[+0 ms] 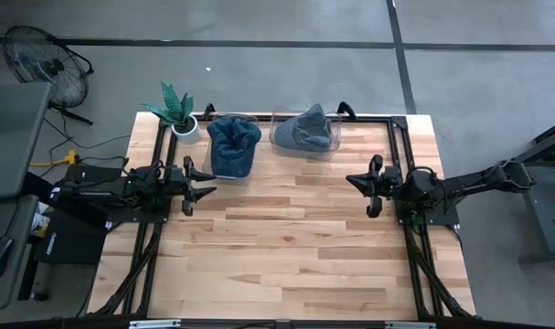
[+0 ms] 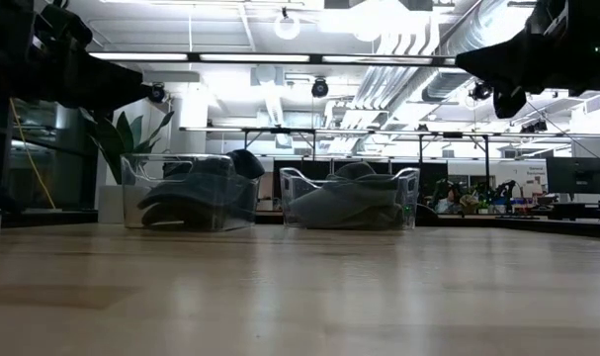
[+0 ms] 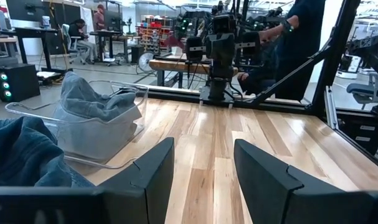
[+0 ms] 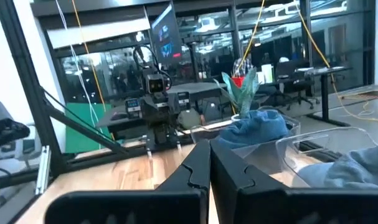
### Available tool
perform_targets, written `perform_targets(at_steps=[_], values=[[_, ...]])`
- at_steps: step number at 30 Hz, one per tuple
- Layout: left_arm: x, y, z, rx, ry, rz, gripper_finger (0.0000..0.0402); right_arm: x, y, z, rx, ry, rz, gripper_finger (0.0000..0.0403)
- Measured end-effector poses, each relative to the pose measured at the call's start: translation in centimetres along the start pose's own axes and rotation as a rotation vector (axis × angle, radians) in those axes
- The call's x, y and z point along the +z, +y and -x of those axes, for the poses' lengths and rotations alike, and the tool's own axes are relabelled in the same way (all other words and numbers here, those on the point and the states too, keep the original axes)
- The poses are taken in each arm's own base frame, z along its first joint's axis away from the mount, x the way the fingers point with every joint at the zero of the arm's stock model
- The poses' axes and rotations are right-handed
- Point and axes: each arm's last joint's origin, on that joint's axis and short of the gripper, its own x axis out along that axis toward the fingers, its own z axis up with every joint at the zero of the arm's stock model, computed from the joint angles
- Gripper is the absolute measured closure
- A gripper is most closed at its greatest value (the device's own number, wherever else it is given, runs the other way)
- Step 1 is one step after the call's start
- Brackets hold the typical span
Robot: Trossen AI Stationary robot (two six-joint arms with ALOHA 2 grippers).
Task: Pick & Place hat
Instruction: Return to Home Position
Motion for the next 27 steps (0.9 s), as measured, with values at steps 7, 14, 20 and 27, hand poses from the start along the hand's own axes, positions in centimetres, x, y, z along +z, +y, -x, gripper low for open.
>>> perform_targets(at_steps=[7,14,20,27], values=[[-0.1,-0.1,0.0,-0.024,0.009,-0.016,0.0236,0.1,-0.2,0.4,-0.007,-0.024,0.023,0.0403],[0.0,0.0,0.0,-0.005,0.005,-0.056,0.0236,-0.6,-0.6,1.3,-0.032,0.062,-0.015,0.0403],[0.0,0.0,0.0,-0.005,0.002,-0.074,0.0236,-0.2,-0.8,2.3,-0.007,0.038,-0.002,0.0403],[0.0,0.0,0.0,0.013,0.000,-0.093,0.0236,-1.1,-0.9,3.0,0.065,0.142,0.011,0.0403]])
